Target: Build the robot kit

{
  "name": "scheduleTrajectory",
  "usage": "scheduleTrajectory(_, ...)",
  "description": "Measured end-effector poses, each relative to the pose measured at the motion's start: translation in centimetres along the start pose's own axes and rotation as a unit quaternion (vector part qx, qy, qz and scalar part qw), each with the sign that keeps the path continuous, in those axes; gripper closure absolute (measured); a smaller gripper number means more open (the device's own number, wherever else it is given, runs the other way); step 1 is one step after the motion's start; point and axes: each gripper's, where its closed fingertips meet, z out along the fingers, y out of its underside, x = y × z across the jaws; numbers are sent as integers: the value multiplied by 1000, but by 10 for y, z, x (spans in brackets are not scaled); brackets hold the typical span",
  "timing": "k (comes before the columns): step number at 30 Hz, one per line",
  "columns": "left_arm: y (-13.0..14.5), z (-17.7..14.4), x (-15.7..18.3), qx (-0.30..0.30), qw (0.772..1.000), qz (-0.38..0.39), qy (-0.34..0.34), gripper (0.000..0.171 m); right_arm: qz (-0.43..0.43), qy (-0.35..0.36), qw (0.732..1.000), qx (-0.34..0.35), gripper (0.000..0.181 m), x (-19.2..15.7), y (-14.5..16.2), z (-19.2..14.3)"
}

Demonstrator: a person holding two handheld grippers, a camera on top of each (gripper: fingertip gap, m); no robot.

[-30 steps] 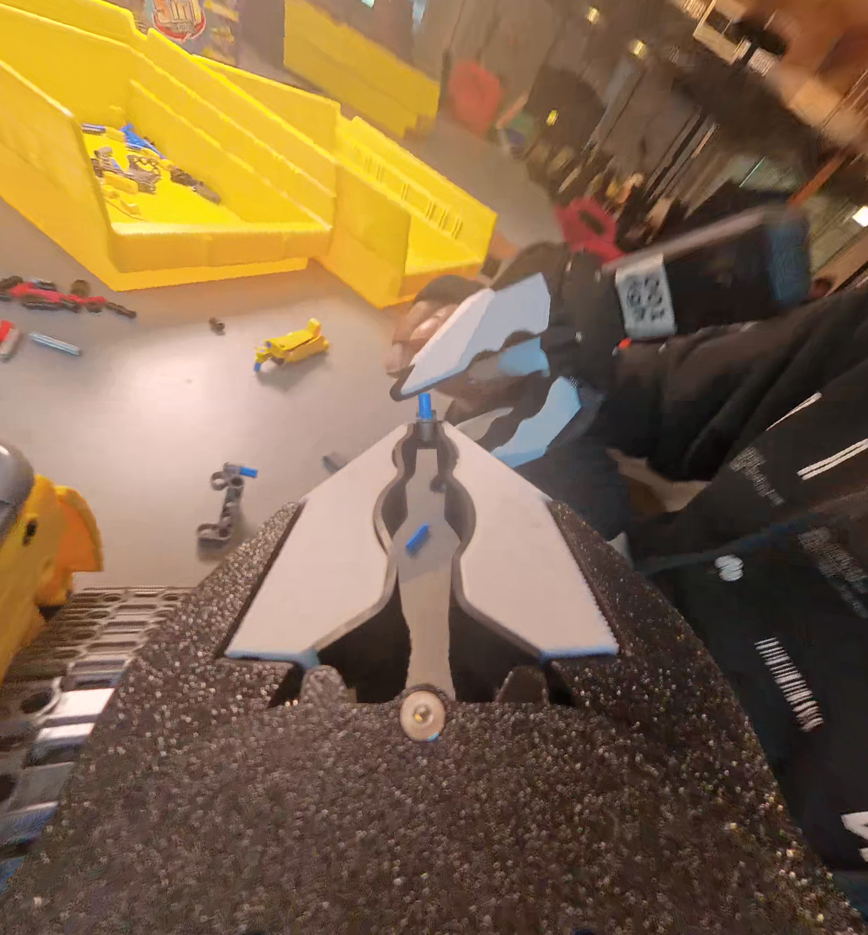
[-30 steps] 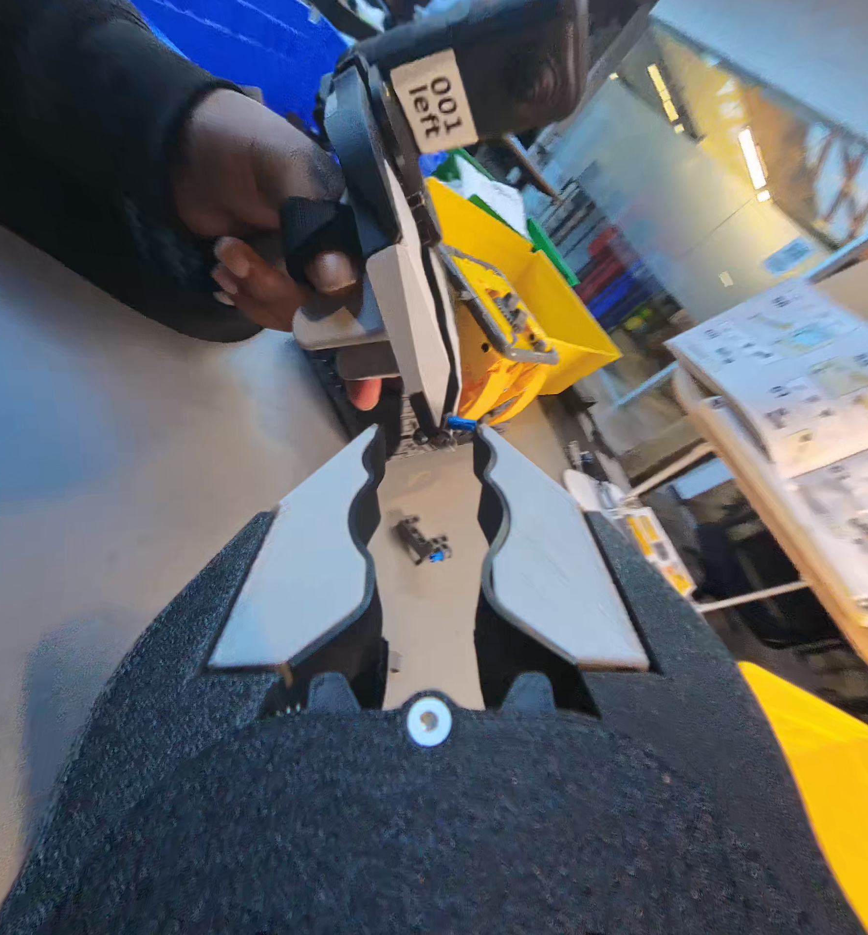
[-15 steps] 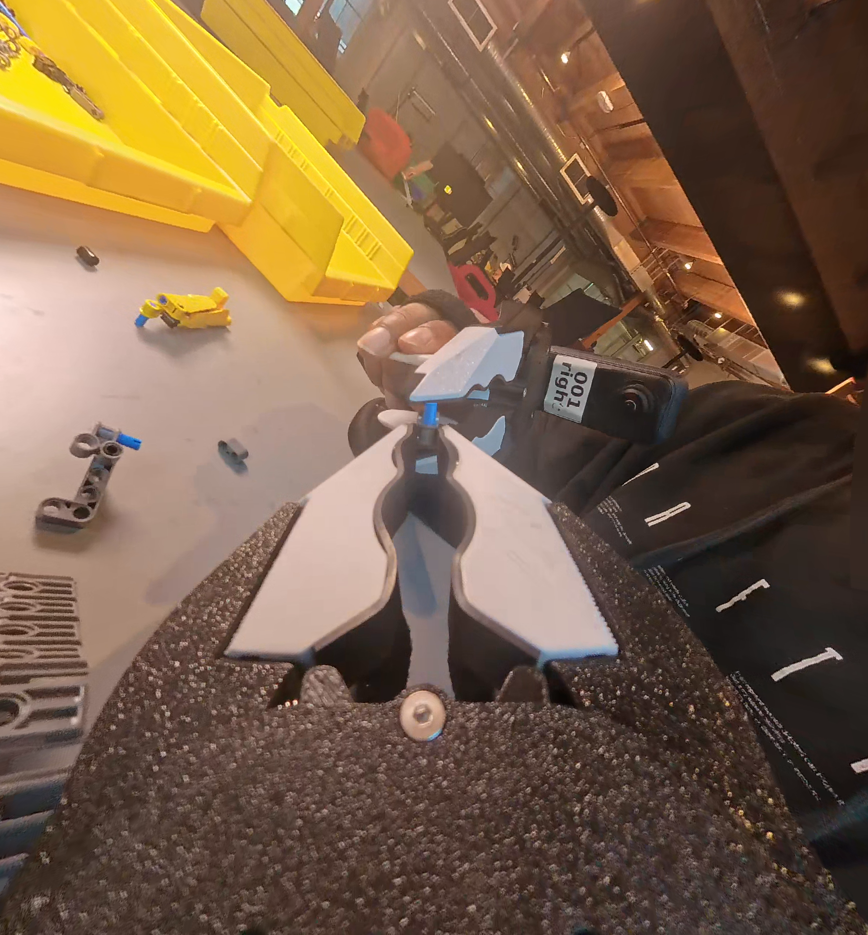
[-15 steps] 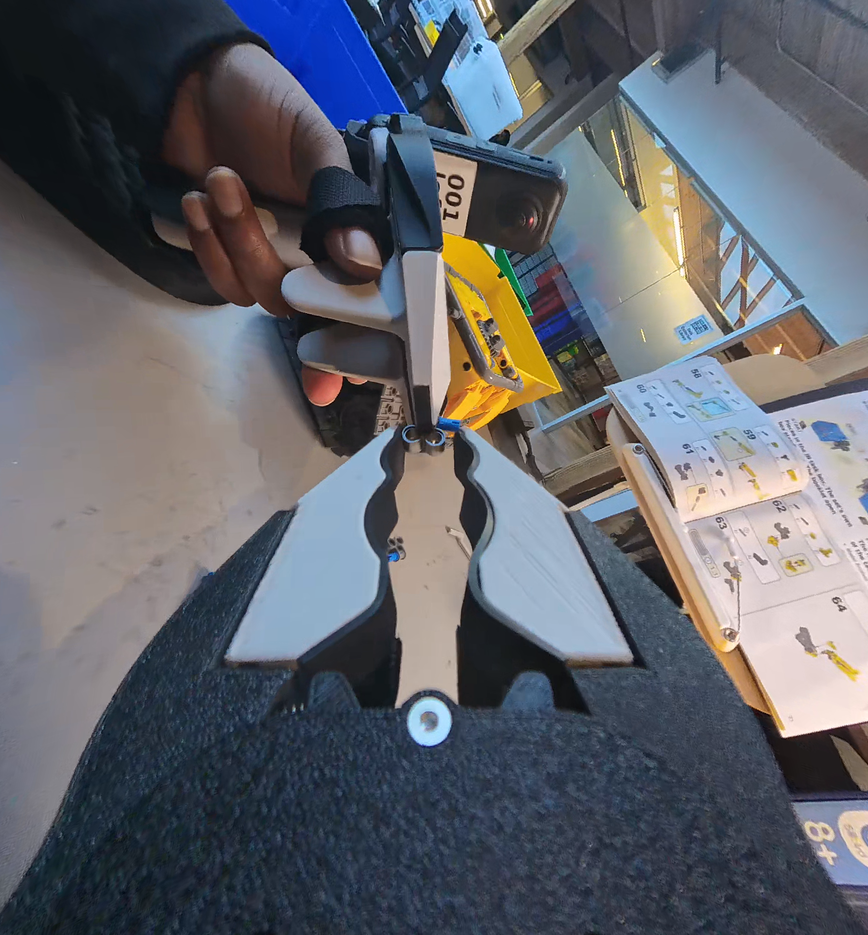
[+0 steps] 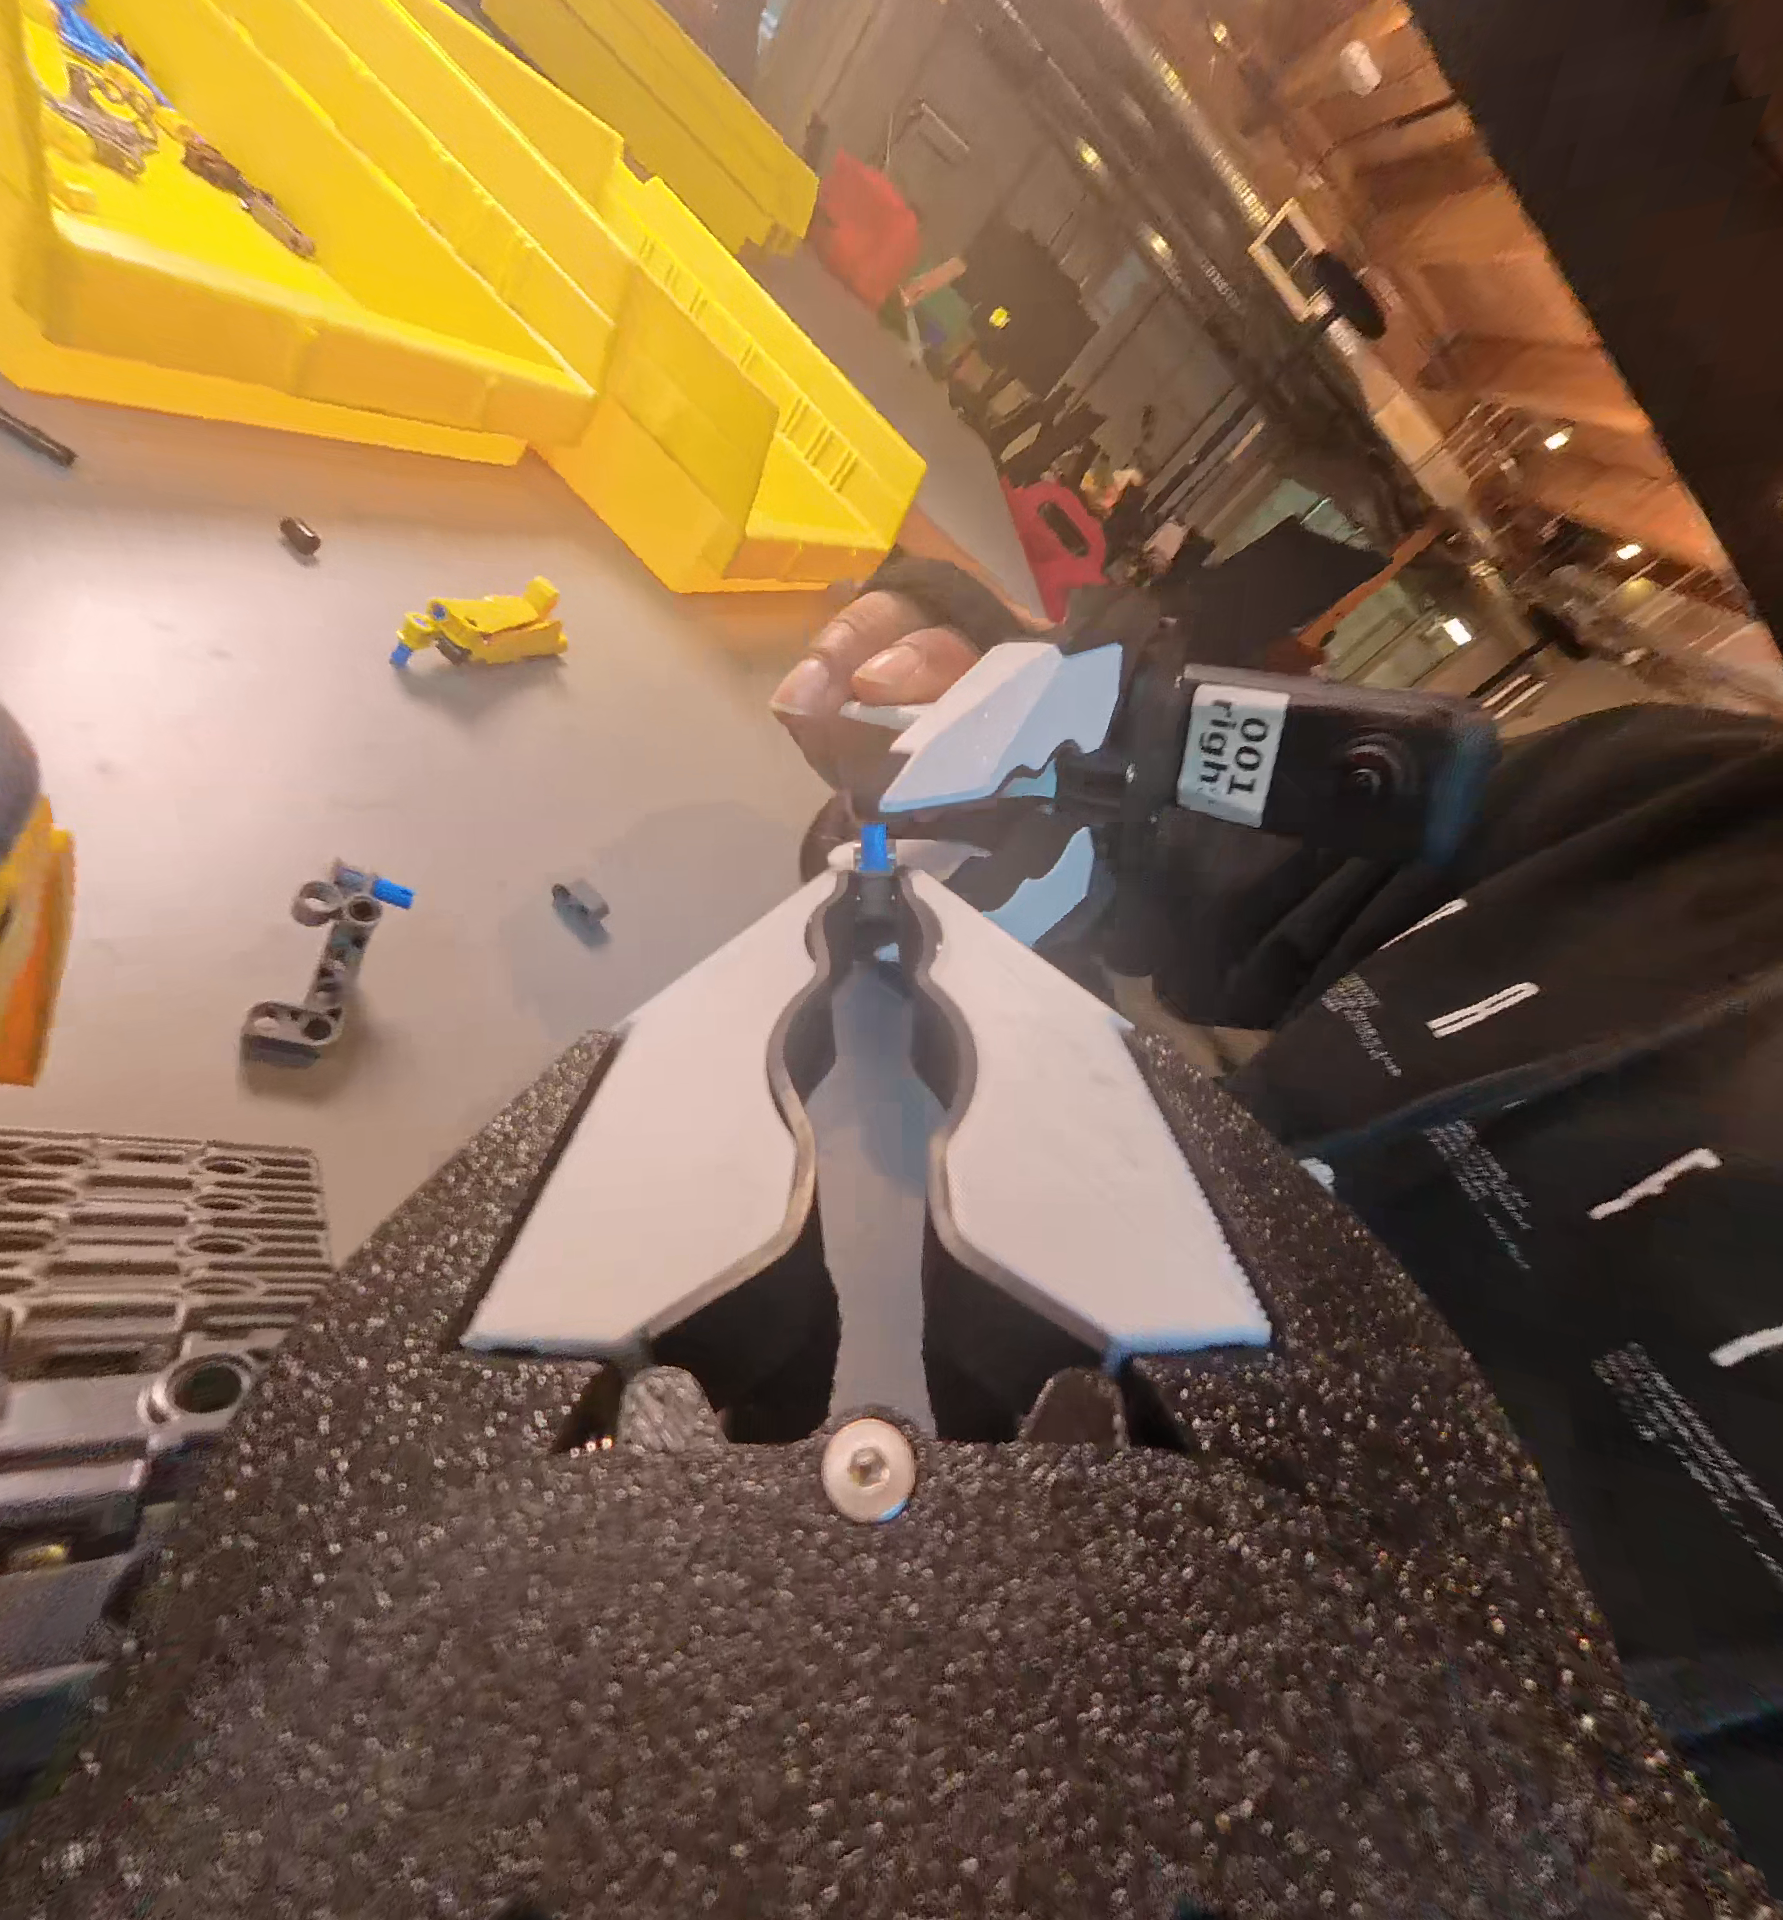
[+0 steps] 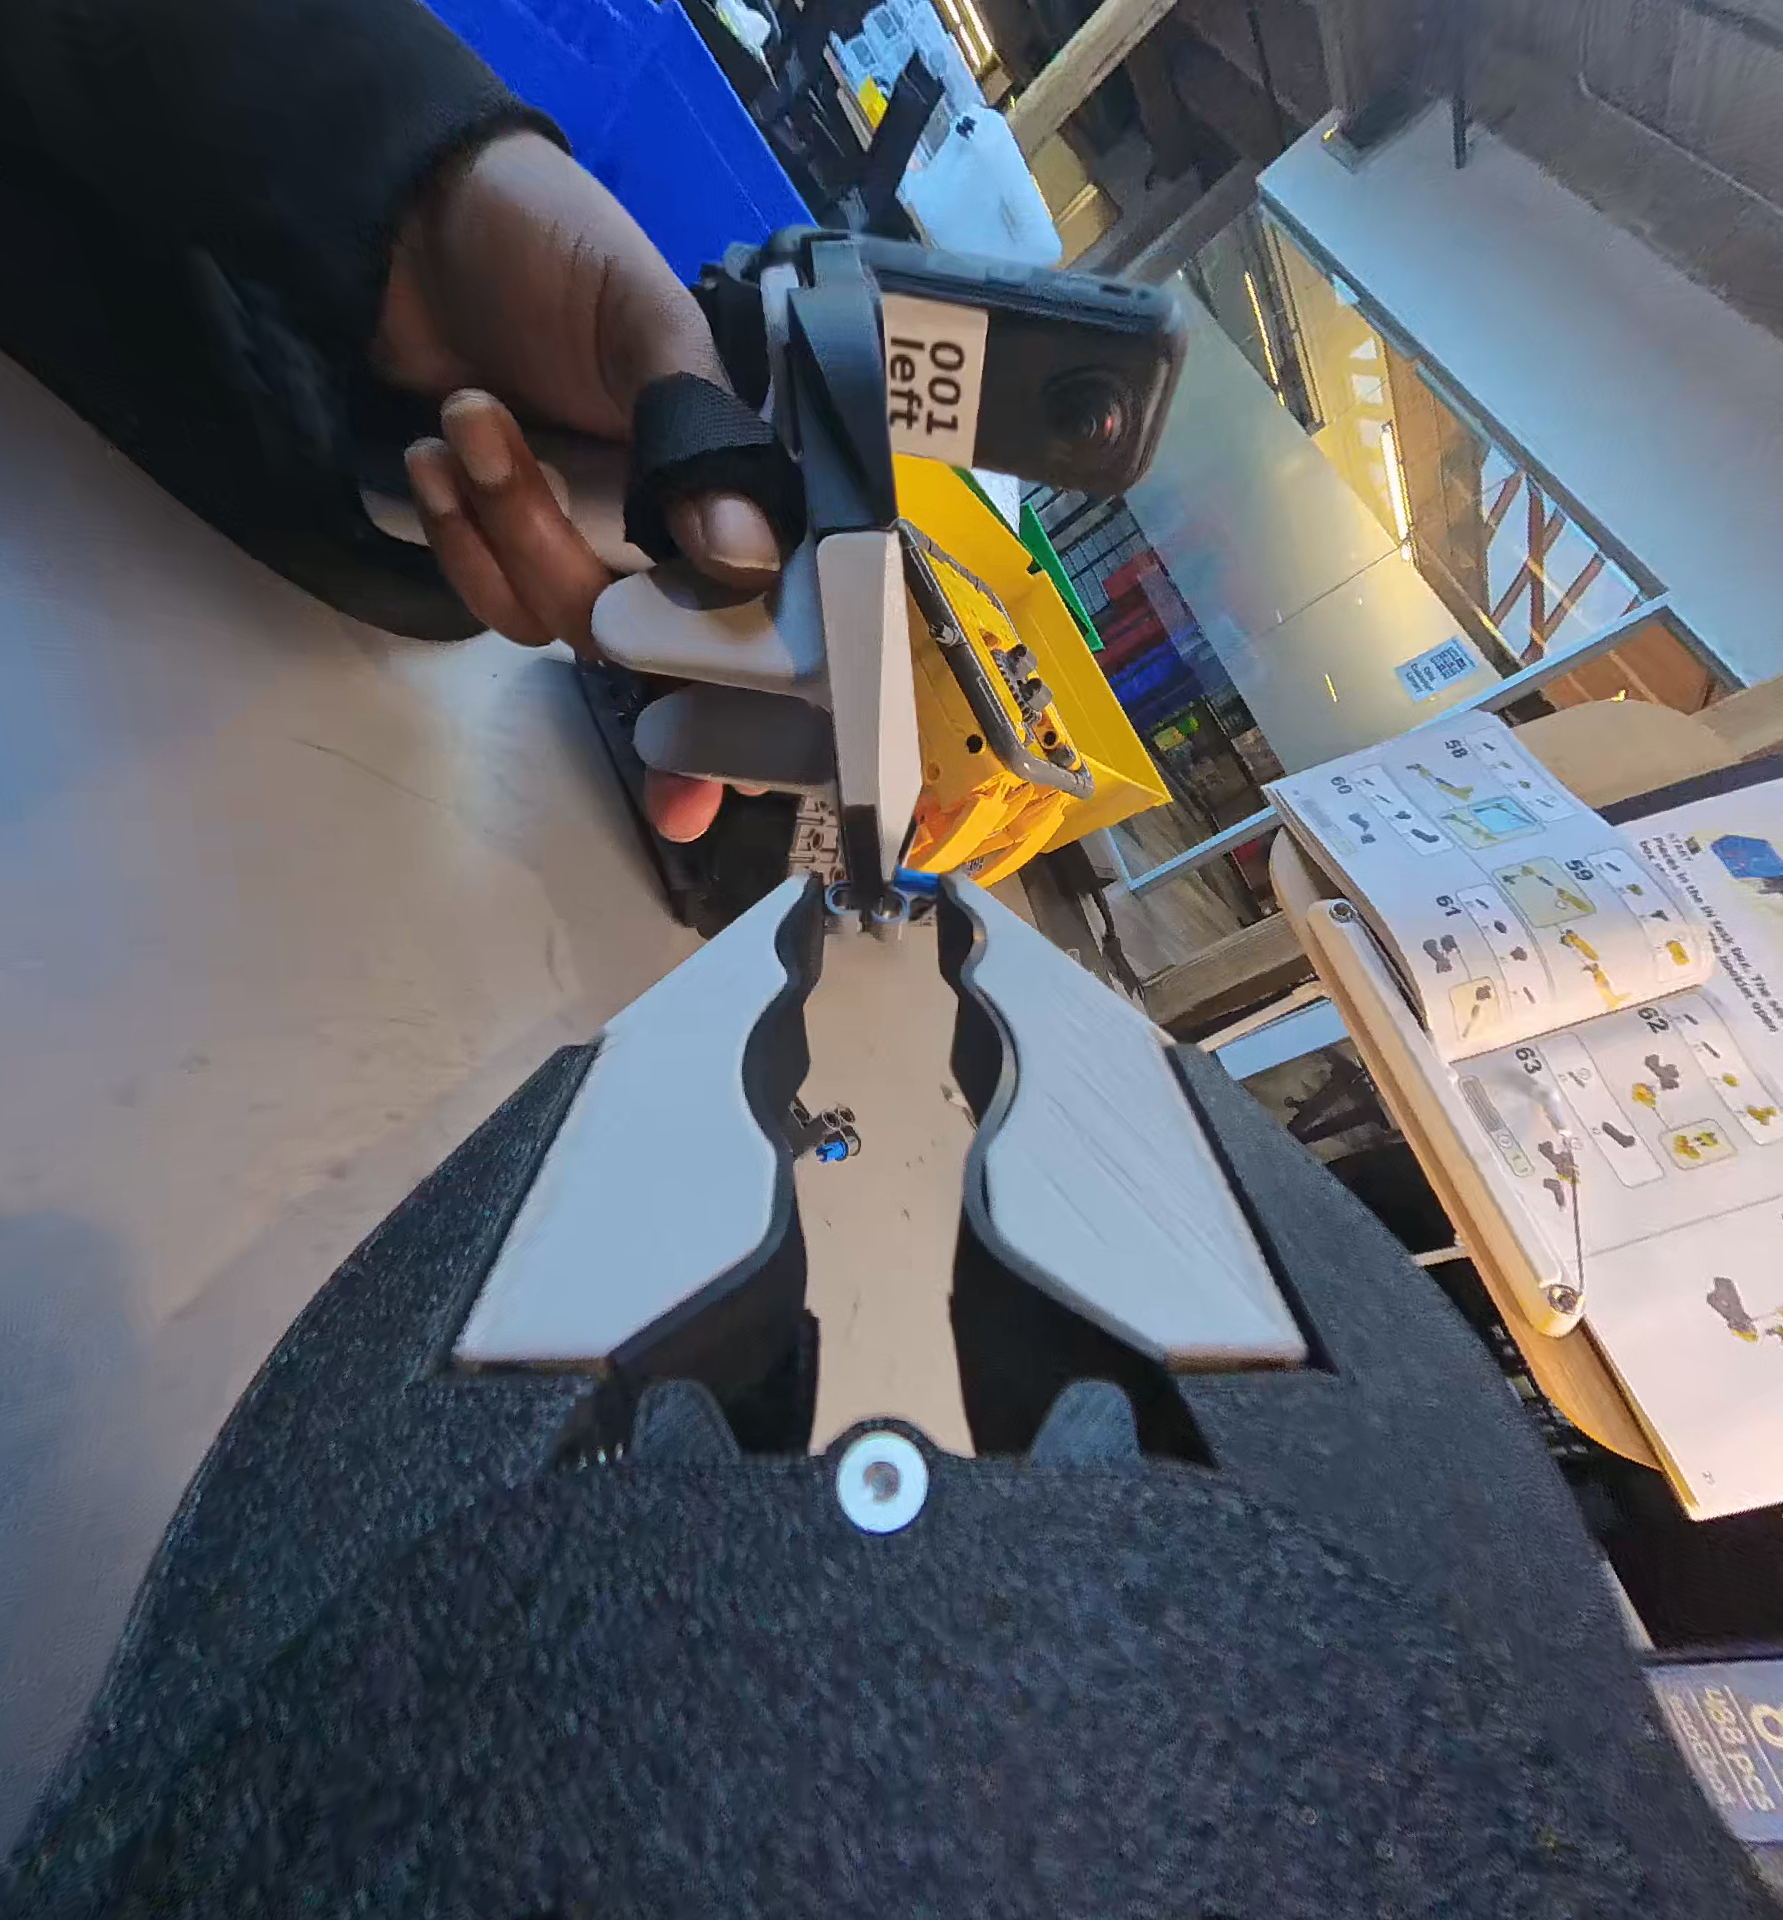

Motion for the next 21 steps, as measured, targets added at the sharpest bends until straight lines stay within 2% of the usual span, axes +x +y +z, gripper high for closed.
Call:
scheduleTrajectory(6, 1, -1, 4, 0, 1000, -19, 24, 165, 45, -20, 999, 15, 161, -1, -2, -3)
scheduleTrajectory(10, -9, -4, 8, 39, 998, -33, 45, 165, 78, 13, 997, 17, 161, 11, -6, -3)
scheduleTrajectory(13, -17, -5, 12, 70, 995, -44, 62, 158, 110, 41, 993, 22, 161, 23, -8, -4)
scheduleTrajectory(17, -20, -1, 16, 79, 993, -43, 70, 158, 89, 62, 994, 20, 161, 25, -11, -3)
scheduleTrajectory(21, -20, -3, 13, 71, 997, -7, 43, 165, 73, 59, 995, 21, 161, 22, -12, -2)
